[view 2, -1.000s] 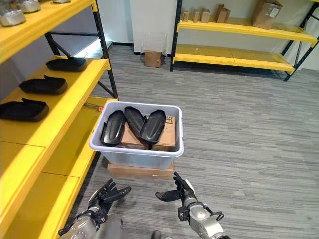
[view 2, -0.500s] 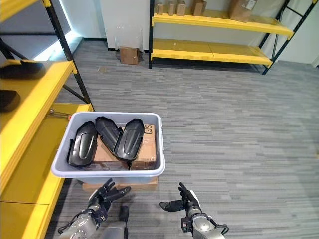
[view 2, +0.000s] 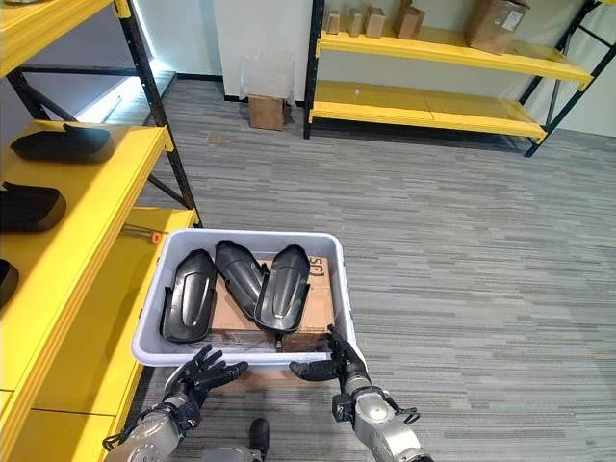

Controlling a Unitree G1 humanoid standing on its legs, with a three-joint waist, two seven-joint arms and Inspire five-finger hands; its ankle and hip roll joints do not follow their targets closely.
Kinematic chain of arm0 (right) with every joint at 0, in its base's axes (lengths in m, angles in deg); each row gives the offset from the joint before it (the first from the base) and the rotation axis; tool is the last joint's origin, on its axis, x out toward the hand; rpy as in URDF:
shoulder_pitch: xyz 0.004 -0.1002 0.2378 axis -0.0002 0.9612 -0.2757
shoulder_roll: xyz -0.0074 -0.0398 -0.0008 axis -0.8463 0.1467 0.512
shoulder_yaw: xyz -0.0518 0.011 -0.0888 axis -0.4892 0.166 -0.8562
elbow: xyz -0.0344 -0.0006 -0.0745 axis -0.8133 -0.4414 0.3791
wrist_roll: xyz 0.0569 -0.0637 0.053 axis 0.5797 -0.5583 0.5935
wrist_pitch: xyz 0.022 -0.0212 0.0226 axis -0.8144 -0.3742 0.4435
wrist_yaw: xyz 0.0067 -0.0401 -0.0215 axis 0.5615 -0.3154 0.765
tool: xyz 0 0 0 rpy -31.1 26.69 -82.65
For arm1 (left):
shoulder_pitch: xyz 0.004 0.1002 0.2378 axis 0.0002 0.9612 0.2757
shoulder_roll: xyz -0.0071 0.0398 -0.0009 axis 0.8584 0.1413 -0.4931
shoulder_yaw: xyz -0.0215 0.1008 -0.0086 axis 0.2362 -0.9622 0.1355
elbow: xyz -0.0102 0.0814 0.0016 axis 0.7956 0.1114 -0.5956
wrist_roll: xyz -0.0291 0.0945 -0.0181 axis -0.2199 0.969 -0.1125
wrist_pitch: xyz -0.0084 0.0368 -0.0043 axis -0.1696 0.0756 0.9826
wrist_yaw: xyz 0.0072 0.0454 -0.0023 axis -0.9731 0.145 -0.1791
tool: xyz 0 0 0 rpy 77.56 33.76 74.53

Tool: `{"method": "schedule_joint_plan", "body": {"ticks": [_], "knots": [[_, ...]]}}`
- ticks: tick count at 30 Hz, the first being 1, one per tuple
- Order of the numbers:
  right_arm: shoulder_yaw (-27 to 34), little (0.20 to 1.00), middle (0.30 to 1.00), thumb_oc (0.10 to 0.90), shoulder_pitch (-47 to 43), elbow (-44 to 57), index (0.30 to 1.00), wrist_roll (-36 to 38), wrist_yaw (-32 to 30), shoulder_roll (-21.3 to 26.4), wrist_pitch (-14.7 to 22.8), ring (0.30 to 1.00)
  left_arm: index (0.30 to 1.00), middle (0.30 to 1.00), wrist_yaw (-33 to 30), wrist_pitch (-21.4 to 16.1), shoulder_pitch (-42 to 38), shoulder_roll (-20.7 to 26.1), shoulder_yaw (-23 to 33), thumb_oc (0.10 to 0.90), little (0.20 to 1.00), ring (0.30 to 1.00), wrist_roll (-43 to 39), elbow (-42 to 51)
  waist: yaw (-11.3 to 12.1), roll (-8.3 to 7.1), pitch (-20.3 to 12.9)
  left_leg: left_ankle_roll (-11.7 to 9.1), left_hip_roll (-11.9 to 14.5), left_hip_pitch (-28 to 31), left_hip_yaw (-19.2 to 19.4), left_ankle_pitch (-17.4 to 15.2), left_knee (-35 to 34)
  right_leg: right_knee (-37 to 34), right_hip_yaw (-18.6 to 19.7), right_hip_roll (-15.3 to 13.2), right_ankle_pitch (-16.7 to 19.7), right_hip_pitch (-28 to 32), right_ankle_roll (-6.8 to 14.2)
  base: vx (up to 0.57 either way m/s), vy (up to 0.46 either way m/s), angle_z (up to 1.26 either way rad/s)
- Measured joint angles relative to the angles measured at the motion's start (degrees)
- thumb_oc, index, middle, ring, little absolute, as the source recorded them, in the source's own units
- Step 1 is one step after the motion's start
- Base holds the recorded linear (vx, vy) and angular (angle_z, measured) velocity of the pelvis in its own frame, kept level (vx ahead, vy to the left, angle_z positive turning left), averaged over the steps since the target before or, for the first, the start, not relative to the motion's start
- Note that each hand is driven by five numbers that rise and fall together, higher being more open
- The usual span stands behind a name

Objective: Move parts from the plastic box to the shelf.

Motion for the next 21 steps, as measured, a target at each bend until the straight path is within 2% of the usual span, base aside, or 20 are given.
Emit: {"method": "schedule_joint_plan", "body": {"ticks": [2,3,4,5,7,8,9,10,11,13,14,18,19,21], "knots": [[-0.09,1.0,1.0,0.9,0.2,0.0,1.0,-0.01,0.15,-0.02,-0.16,1.0,1.0,1.0,-0.11,0.0,-0.27,0.25,-0.46,0.9,1.0,1.0,0.02,0.18,0.0,0.68,0.37,2.35,-0.88,0.88,0.18,0.12,0.04,4.16,0.37,-0.93,3.94,-2.02,0.27,0.08,0.138,-0.02],[-0.1,1.0,1.0,0.9,0.21,0.0,1.0,-0.02,0.15,0.04,-0.18,1.0,1.0,1.0,-0.09,0.0,-0.25,0.33,-0.61,0.9,1.0,1.0,0.03,0.55,-0.13,1.62,0.75,2.7,-0.83,1.76,-0.02,0.32,-0.46,5.97,0.36,-0.96,6.44,-2.83,0.25,0.1,0.07,0.0],[-0.09,1.0,1.0,0.9,0.28,0.0,1.0,-0.02,0.19,0.08,-0.19,1.0,1.0,1.0,-0.09,0.0,-0.2,0.4,-0.59,0.9,1.0,1.0,0.03,0.98,-0.25,2.12,1.04,2.9,-0.79,2.5,-0.14,0.44,-1.05,7.01,0.15,-1.25,5.52,-3.36,0.81,0.08,0.02,0.03],[-0.08,1.0,1.0,0.9,0.55,0.0,1.0,-0.02,0.19,0.09,-0.39,1.0,1.0,1.0,-0.07,-0.02,-0.19,0.41,-0.53,0.9,1.0,1.0,0.07,1.47,-0.25,2.79,1.24,3.03,-0.8,3.54,-0.41,0.62,-1.96,6.97,-1.3,-1.69,2.37,-3.65,0.84,0.05,-0.006,0.02],[-0.2,1.0,1.0,0.9,0.62,-0.01,1.0,0.01,0.43,-0.11,-0.47,1.0,1.0,1.0,-0.05,-0.18,-0.5,0.79,-0.37,0.9,1.0,1.0,0.44,1.86,-0.17,3.59,1.2,2.99,-0.65,4.1,-1.23,0.79,-2.94,-1.33,-3.45,0.04,-3.3,-3.56,0.49,0.05,-0.083,0.07],[-0.24,1.0,1.0,0.9,0.59,0.01,1.0,0.01,0.43,-0.25,-0.44,1.0,1.0,1.0,-0.04,-0.18,-0.97,1.11,-0.4,0.9,1.0,1.0,0.49,1.9,-0.4,3.3,1.21,2.81,-0.7,3.88,-1.18,0.87,-2.93,-6.07,-4.08,1.0,-3.94,-3.73,0.61,0.09,-0.158,0.07],[-0.66,1.0,1.0,0.9,0.26,-0.02,1.0,0.05,0.38,-0.09,-0.5,1.0,1.0,1.0,-0.06,-0.28,-1.32,1.04,-0.37,0.9,1.0,1.0,0.46,1.67,0.33,2.81,1.01,1.83,-0.79,3.84,0.22,1.41,-4.24,-22.84,-9.9,1.14,-2.95,-2.2,1.13,0.06,-0.097,-0.04],[-0.69,1.0,1.0,0.9,-0.35,-0.02,1.0,0.01,0.49,-0.3,-0.48,1.0,1.0,1.0,-0.12,-0.3,-1.29,0.92,-0.05,0.9,1.0,1.0,0.46,1.27,0.11,2.46,1.1,1.58,-1.19,3.76,0.4,1.61,-4.78,-29.92,-9.04,1.78,-0.83,-2.12,1.52,0.06,-0.086,-0.07],[-0.68,1.0,1.0,0.9,-0.33,0.0,1.0,0.0,0.43,-0.42,-0.45,1.0,1.0,1.0,-0.17,-0.3,-1.29,0.59,0.13,0.9,1.0,1.0,0.47,0.76,-0.36,2.4,1.06,1.43,-1.3,3.96,0.25,1.72,-5.08,-33.25,-7.33,2.35,0.65,-2.03,1.73,0.04,-0.056,0.01],[-0.88,1.0,1.0,0.9,0.25,0.0,1.0,-0.02,0.34,-0.36,-0.5,1.0,1.0,1.0,-0.14,-0.3,-1.23,0.49,0.04,0.9,1.0,1.0,0.46,0.72,-0.54,1.98,1.04,1.33,-1.49,4.7,-0.16,1.78,-5.29,-32.22,-5.7,2.68,2.69,-2.25,1.45,0.11,-0.112,0.21],[-1.18,1.0,1.0,0.9,0.8,0.0,1.0,-0.03,0.38,-0.34,-0.54,1.0,1.0,1.0,-0.18,-0.3,-0.51,0.42,0.44,0.9,1.0,1.0,0.47,0.75,-0.51,1.22,0.67,1.0,-1.73,5.85,-0.97,2.0,-6.58,-32.82,-4.77,2.87,3.93,-0.59,1.52,0.11,-0.101,0.27],[-1.1,1.0,1.0,0.9,0.96,0.0,1.0,-0.03,0.47,-0.42,-0.53,1.0,1.0,1.0,-0.22,-0.86,1.47,0.73,1.61,0.9,1.0,1.0,0.43,1.41,0.3,-0.52,-0.31,0.12,-2.02,6.89,-1.6,2.67,-8.36,-36.69,-7.07,2.45,6.23,4.67,1.19,0.1,-0.09,0.12],[-1.09,1.0,1.0,0.9,0.97,0.06,1.0,-0.04,0.47,-0.57,-0.45,1.0,1.0,1.0,-0.33,-1.23,2.91,1.33,2.45,0.9,1.0,1.0,0.38,2.41,0.28,-1.31,-0.81,-1.06,-2.05,6.9,-1.74,2.82,-8.34,-38.86,-7.49,2.44,8.16,7.97,1.13,0.08,-0.109,0.05],[-0.85,1.0,1.0,0.9,0.99,0.06,1.0,-0.05,0.24,-0.09,-0.45,1.0,1.0,1.0,-0.79,-1.49,3.3,1.25,3.03,0.9,1.0,1.0,0.36,2.31,0.12,-1.28,-0.89,-1.82,-1.59,6.68,-2.34,3.39,-8.34,-40.4,-8.41,3.06,8.14,9.57,2.07,0.07,-0.101,0.11]]}}
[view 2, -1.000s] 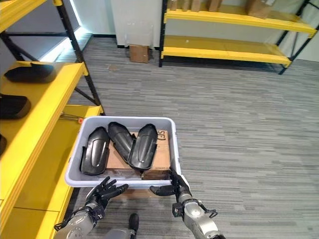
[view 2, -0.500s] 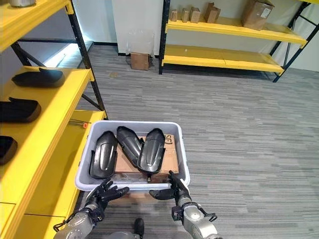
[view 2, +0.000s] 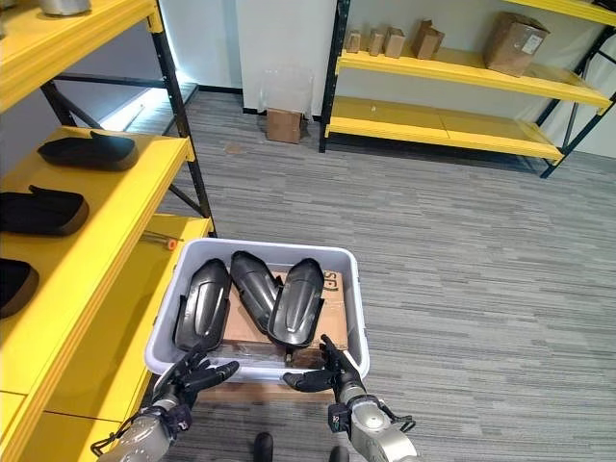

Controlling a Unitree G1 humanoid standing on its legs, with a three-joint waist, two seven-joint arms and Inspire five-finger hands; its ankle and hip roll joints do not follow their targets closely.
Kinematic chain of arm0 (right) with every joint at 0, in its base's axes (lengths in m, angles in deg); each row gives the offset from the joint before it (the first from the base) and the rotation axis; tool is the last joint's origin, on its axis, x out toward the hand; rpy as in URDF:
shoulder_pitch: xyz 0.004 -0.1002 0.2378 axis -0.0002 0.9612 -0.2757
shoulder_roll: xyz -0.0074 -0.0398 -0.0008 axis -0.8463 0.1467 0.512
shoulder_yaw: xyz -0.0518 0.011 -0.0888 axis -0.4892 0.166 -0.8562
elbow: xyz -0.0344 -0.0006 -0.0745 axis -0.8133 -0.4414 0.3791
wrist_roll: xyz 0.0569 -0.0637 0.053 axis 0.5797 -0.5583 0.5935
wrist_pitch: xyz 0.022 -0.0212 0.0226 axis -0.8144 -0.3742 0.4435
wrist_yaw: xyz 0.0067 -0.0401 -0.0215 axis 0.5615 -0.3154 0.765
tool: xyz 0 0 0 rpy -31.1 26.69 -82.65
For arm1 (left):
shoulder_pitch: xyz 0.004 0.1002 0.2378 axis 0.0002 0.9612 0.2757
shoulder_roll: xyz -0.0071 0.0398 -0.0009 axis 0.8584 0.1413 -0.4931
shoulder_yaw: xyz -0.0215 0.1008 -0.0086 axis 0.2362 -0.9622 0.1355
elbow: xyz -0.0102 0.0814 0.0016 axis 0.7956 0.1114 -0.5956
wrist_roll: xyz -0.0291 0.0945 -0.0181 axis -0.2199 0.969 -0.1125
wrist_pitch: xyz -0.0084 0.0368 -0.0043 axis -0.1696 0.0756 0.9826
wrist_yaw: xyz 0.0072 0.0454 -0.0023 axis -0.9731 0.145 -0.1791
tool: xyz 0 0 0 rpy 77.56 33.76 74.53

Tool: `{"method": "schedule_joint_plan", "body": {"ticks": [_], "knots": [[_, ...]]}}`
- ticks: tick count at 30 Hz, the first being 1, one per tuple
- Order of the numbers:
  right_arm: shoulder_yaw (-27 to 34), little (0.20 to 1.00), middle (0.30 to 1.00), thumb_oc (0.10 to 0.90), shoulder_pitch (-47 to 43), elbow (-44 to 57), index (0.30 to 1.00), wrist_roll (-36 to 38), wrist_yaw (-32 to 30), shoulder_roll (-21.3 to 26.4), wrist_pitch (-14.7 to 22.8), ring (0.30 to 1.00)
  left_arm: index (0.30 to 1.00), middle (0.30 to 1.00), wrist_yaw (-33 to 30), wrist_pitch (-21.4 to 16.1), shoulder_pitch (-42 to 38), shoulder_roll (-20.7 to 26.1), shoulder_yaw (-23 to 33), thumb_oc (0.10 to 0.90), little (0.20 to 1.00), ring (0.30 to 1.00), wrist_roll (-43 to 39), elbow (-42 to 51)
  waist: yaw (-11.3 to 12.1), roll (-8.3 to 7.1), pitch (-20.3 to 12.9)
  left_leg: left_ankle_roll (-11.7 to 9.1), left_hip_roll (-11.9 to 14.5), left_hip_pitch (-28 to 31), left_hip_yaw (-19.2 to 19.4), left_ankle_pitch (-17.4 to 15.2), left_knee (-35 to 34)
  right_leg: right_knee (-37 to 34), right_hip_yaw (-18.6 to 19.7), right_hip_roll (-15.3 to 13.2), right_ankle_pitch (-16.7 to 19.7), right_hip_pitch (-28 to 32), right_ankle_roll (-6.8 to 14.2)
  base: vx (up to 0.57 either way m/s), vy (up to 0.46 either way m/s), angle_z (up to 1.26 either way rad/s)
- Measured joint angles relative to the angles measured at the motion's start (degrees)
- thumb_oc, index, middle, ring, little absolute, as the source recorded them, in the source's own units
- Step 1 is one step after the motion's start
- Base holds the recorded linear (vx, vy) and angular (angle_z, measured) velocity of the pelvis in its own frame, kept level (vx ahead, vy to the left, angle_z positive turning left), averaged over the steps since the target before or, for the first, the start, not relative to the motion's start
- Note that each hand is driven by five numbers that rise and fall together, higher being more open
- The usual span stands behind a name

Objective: Move parts from the plastic box to the shelf.

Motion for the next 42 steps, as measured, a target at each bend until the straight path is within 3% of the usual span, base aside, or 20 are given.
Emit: {"method": "schedule_joint_plan", "body": {"ticks": [4,12,19,28,33,37,39,42], "knots": [[0.89,1.0,1.0,0.9,0.53,0.01,1.0,-0.49,0.0,0.94,-0.04,1.0,1.0,1.0,-0.39,0.01,0.05,-0.96,0.34,0.9,1.0,1.0,-0.43,0.0,-0.07,0.31,-0.11,-2.61,2.94,0.15,-0.62,-0.82,-0.27,-0.03,-0.07,2.82,-0.98,0.32,-1.34,0.07,-0.094,0.02],[3.97,1.0,1.0,0.9,1.66,5.42,1.0,-3.4,-0.11,4.6,-0.07,1.0,1.0,1.0,-0.39,0.12,0.31,-3.25,0.14,0.9,1.0,1.0,-0.43,0.04,-0.8,0.35,-0.18,-3.63,5.74,0.16,-0.59,-1.02,-0.28,-0.04,0.01,5.69,-2.32,0.22,-3.66,0.04,-0.053,-0.03],[6.82,1.0,1.0,0.9,2.68,20.25,1.0,-7.92,1.18,8.67,0.43,1.0,1.0,1.0,-0.35,0.12,1.9,-3.61,1.08,0.9,1.0,1.0,-0.34,0.89,-1.65,0.99,-0.46,-4.15,6.15,0.09,-0.47,-0.67,-0.27,-0.02,0.02,6.13,-2.07,0.04,-4.14,0.01,-0.013,-0.01],[7.58,1.0,1.0,0.9,-3.86,25.31,1.0,-18.5,2.47,12.61,0.25,1.0,1.0,1.0,-0.26,0.11,2.21,-3.73,1.13,0.9,1.0,1.0,0.53,1.21,-1.49,0.85,-0.55,-4.28,6.2,-0.02,0.23,-1.39,-0.3,-0.04,0.55,6.09,-2.05,-0.4,-4.18,0.02,0.005,-0.04],[4.64,1.0,1.0,0.9,-16.54,24.53,1.0,-25.45,2.04,12.88,-0.42,1.0,1.0,1.0,0.66,0.01,2.09,-3.62,1.03,0.9,1.0,1.0,1.93,1.26,-1.08,0.8,-0.55,-4.34,6.39,-0.95,0.47,-1.34,-0.3,-0.04,0.88,6.29,-1.92,-1.31,-4.2,-0.01,-0.005,-0.04],[0.73,1.0,1.0,0.9,-23.9,20.67,1.0,-28.71,1.19,9.92,-0.13,1.0,1.0,1.0,0.7,-0.53,1.58,-3.5,1.03,0.9,1.0,1.0,1.88,1.33,0.21,0.54,-0.52,-4.63,6.56,-2.33,-0.61,-0.14,-0.05,-0.02,-0.15,6.64,-1.82,-2.24,-4.36,-0.07,-0.022,0.13],[-2.82,1.0,1.0,0.9,-28.79,15.26,1.0,-30.88,1.17,6.66,-0.8,1.0,1.0,1.0,0.69,-0.99,-0.22,-3.43,0.89,0.9,1.0,1.0,1.79,1.35,2.61,0.24,-0.17,-5.15,6.79,-4.7,-1.25,0.71,-0.02,-0.01,-0.94,6.99,-1.68,-4.21,-4.57,-0.15,-0.021,0.25],[-3.67,1.0,1.0,0.9,-30.81,12.52,1.0,-33.64,1.12,4.04,-1.85,1.0,1.0,1.0,0.45,-1.45,-3.15,-3.34,0.89,0.9,1.0,1.0,1.77,1.38,4.16,0.87,2.74,-5.39,6.78,-7.15,-3.07,1.86,0.01,0.02,-2.95,7.15,-1.56,-5.81,-4.75,-0.17,-0.006,0.31]]}}
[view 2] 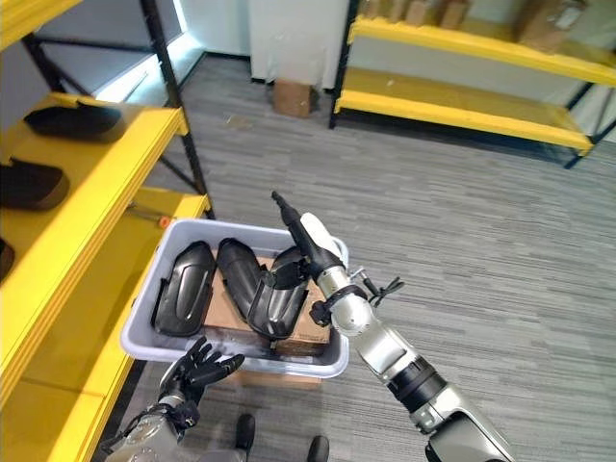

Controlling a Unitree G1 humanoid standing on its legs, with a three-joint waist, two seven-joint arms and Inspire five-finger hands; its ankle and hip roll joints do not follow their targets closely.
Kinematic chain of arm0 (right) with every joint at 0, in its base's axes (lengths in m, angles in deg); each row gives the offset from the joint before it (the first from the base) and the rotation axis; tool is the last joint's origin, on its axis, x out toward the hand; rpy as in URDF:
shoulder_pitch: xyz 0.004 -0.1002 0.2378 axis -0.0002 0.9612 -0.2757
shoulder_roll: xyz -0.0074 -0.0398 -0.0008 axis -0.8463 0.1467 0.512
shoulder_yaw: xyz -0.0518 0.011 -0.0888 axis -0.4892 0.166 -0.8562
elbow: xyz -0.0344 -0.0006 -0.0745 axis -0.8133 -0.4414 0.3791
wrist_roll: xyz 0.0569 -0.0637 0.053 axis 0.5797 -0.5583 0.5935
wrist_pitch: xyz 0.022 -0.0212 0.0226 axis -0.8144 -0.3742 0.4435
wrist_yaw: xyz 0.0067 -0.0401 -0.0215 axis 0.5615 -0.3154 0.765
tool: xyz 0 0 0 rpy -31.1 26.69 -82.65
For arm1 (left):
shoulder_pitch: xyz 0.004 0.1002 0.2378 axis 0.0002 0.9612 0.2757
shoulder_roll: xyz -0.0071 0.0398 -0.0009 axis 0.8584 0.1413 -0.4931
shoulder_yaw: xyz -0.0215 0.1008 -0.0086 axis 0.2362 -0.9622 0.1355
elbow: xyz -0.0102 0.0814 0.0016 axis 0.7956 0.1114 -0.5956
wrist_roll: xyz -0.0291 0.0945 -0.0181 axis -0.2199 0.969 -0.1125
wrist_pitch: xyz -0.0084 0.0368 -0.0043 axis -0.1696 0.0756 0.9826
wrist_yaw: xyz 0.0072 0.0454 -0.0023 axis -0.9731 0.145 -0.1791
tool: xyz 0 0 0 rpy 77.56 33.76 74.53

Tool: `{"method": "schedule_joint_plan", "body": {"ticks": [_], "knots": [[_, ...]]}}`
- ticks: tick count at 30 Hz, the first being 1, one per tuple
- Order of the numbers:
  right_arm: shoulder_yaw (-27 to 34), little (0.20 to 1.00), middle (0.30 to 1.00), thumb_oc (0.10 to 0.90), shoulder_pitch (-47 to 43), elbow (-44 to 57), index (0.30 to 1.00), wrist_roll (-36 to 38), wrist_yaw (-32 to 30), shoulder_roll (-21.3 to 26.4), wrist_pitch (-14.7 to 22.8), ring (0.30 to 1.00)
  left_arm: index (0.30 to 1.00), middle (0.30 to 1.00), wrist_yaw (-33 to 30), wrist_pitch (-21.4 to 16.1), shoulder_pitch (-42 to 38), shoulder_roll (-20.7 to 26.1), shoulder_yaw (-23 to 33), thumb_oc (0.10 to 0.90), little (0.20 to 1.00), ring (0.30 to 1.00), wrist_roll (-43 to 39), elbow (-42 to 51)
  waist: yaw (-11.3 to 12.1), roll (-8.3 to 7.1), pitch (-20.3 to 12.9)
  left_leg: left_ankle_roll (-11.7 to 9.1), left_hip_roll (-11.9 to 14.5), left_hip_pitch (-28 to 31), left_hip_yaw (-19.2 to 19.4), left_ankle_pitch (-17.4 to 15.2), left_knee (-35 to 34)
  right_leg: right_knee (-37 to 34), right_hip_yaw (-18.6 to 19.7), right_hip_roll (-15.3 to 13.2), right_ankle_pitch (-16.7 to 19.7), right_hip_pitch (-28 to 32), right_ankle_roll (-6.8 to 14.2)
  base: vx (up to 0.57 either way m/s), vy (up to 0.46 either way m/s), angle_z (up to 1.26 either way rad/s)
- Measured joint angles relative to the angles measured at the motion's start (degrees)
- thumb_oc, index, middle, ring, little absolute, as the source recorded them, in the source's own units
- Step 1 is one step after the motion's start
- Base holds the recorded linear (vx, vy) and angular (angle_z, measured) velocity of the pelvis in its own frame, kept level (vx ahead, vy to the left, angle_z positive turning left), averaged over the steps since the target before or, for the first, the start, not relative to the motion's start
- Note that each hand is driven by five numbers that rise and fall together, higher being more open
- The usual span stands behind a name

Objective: Move parts from the plastic box to the shelf.

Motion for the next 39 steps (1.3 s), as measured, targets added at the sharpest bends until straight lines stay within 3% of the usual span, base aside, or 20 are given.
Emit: {"method": "schedule_joint_plan", "body": {"ticks": [7,13,16,28,39], "knots": [[-1.01,1.0,1.0,0.9,-9.28,-6.26,1.0,-5.43,-1.45,-0.44,-2.95,1.0,1.0,1.0,-2.53,-2.83,-9.13,0.4,0.27,0.9,1.0,1.0,-0.02,2.14,1.59,3.32,10.89,-0.3,-0.25,-8.27,-0.69,0.61,4.58,6.85,-0.32,-0.86,-0.65,-8.85,-0.26,-0.14,0.037,0.06],[0.73,1.0,1.0,0.9,-11.35,-6.32,1.0,-8.32,-3.48,-0.97,-4.61,1.0,1.0,1.0,-4.94,-4.47,-14.21,0.73,2.25,0.9,1.0,1.0,0.0,3.81,1.02,2.18,16.77,0.07,-1.62,-12.47,0.33,-1.46,10.52,19.6,0.92,-3.91,-5.85,-16.26,-0.38,-0.09,0.047,-0.02],[0.69,1.0,1.0,0.9,-11.29,-6.17,1.0,-9.09,-3.79,-1.11,-4.73,1.0,1.0,1.0,-5.65,-4.88,-14.41,0.69,2.31,0.9,1.0,1.0,0.04,4.05,0.78,1.8,17.27,0.22,-1.95,-12.9,0.66,-2.42,12.5,21.97,1.41,-4.43,-6.96,-17.02,-0.35,-0.07,0.048,-0.04],[2.95,1.0,1.0,0.9,-8.81,-2.95,1.0,-23.29,-6.21,-1.14,-6.22,1.0,1.0,1.0,-7.16,-7.49,-13.88,0.65,2.45,0.9,1.0,1.0,2.89,4.9,-0.48,1.41,18.1,0.85,-2.0,-17.2,1.86,-6.32,20.45,28.16,3.04,-5.06,-9.11,-20.88,-0.9,-0.04,0.033,-0.04],[2.38,1.0,1.0,0.9,-8.05,-1.16,1.0,-24.81,-6.89,-2.43,-6.76,1.0,1.0,1.0,-7.73,-8.64,-13.93,0.67,2.49,0.9,1.0,1.0,4.18,5.05,-1.01,0.73,18.7,1.24,-2.03,-17.96,1.93,-6.9,21.74,29.14,3.11,-5.24,-9.39,-21.38,-1.02,0.0,0.003,0.0]]}}
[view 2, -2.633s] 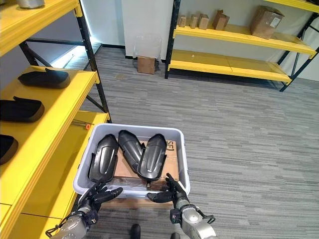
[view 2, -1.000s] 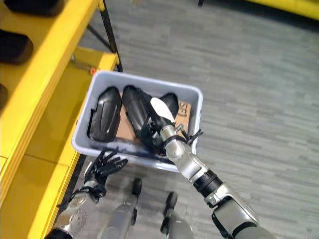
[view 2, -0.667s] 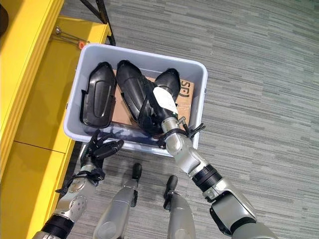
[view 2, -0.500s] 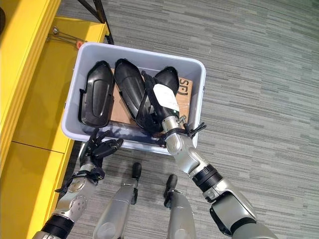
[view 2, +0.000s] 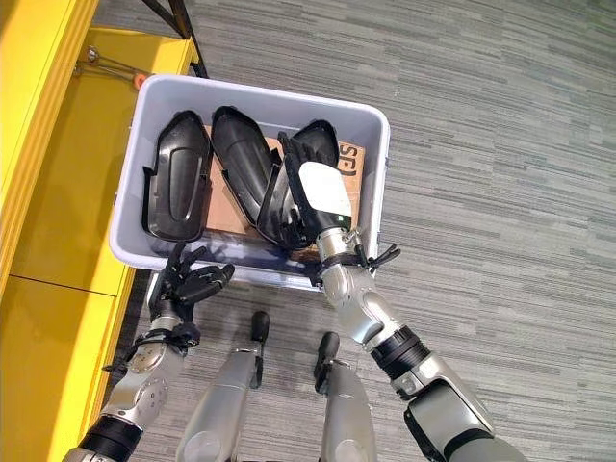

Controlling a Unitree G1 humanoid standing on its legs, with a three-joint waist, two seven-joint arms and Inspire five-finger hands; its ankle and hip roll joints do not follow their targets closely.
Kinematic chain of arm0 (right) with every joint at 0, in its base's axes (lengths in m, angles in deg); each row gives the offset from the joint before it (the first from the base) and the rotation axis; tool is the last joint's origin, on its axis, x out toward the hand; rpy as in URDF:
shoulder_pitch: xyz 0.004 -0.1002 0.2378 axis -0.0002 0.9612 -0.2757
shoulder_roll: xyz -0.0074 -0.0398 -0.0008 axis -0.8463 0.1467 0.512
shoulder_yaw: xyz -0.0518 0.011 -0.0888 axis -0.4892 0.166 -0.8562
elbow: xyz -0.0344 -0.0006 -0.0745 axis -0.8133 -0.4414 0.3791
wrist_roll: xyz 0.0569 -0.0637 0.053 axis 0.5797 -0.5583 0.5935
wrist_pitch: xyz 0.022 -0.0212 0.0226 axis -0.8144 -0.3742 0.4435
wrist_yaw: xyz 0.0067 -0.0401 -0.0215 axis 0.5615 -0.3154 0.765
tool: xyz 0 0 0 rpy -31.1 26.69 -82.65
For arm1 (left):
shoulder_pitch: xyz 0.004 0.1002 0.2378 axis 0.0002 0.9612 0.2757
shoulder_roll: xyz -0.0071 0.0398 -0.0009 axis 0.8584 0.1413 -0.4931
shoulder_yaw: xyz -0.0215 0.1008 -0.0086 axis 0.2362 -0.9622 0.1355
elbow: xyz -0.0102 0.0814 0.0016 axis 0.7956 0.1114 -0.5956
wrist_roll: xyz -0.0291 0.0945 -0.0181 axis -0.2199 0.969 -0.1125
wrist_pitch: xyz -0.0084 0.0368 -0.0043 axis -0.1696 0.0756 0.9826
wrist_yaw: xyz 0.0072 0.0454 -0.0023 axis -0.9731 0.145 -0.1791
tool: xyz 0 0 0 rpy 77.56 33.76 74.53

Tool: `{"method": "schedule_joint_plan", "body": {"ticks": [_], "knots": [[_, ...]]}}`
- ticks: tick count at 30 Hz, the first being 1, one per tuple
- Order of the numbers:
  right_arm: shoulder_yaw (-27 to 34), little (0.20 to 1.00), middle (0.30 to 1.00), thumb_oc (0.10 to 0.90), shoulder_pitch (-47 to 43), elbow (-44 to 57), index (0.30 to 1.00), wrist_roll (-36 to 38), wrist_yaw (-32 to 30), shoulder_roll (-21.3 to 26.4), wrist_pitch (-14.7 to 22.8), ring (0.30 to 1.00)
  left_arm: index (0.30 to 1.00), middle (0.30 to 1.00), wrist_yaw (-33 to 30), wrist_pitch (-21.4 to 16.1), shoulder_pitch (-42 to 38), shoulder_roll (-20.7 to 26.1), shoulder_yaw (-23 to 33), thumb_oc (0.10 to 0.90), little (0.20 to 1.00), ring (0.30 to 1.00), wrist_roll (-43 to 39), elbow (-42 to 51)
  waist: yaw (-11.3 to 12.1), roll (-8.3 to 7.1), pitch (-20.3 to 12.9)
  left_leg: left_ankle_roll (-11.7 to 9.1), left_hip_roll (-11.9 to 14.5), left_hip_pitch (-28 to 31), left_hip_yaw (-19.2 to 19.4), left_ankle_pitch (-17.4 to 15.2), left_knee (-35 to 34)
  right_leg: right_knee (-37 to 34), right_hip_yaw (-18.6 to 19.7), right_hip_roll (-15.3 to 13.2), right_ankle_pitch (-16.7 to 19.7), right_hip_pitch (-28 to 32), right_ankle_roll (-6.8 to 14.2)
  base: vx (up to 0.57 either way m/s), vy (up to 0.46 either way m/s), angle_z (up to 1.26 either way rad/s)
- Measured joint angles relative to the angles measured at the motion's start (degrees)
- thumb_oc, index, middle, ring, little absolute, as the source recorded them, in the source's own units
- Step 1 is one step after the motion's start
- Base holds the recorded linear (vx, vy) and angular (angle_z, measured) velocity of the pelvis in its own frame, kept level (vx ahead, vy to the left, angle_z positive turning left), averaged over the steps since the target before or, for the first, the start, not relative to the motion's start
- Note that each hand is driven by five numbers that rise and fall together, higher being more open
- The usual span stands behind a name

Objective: Move parts from the plastic box to the shelf.

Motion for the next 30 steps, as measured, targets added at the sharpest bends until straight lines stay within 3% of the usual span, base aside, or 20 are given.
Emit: {"method": "schedule_joint_plan", "body": {"ticks": [15,30], "knots": [[-2.31,1.0,1.0,0.9,0.04,0.54,1.0,-5.33,1.31,-1.39,-0.5,1.0,1.0,1.0,-1.04,0.2,0.24,0.0,0.5,0.9,1.0,1.0,0.45,1.98,0.07,-1.11,0.55,0.19,0.01,-1.13,-0.09,-0.41,1.64,0.61,-0.07,-0.01,-0.06,-0.6,0.08,0.0,0.0,0.0],[-2.69,1.0,1.0,0.9,2.44,5.15,1.0,-5.02,1.48,-1.79,-0.39,1.0,1.0,1.0,-3.08,-0.16,0.32,-0.05,1.18,0.9,1.0,1.0,1.01,2.73,0.02,-2.63,0.71,0.31,0.01,-2.18,-0.09,-0.49,1.7,-0.1,-0.12,0.04,0.0,-1.44,0.17,0.0,0.0,0.0]]}}
